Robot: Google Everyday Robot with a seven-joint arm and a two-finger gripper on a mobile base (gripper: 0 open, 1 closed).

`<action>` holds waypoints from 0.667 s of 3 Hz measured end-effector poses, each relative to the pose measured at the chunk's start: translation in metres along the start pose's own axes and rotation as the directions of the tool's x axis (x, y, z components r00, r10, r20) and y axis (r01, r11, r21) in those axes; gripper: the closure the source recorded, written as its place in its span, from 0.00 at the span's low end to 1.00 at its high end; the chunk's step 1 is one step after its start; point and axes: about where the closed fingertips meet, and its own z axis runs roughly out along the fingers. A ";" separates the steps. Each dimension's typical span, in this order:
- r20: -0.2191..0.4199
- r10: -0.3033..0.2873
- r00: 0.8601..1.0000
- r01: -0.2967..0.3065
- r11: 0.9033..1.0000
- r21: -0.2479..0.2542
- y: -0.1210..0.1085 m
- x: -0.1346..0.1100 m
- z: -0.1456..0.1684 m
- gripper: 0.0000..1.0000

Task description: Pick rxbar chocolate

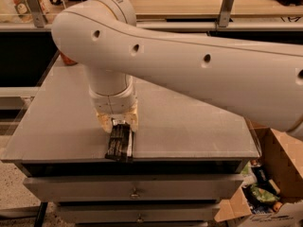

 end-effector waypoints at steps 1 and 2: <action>0.001 -0.004 1.000 0.004 1.000 -0.006 0.002 0.000 0.000 0.86; 0.018 -0.006 1.000 0.006 1.000 -0.008 0.003 0.001 -0.001 1.00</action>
Offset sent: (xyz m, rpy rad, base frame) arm 0.0022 -0.0065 0.0032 -0.0198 0.0475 0.0063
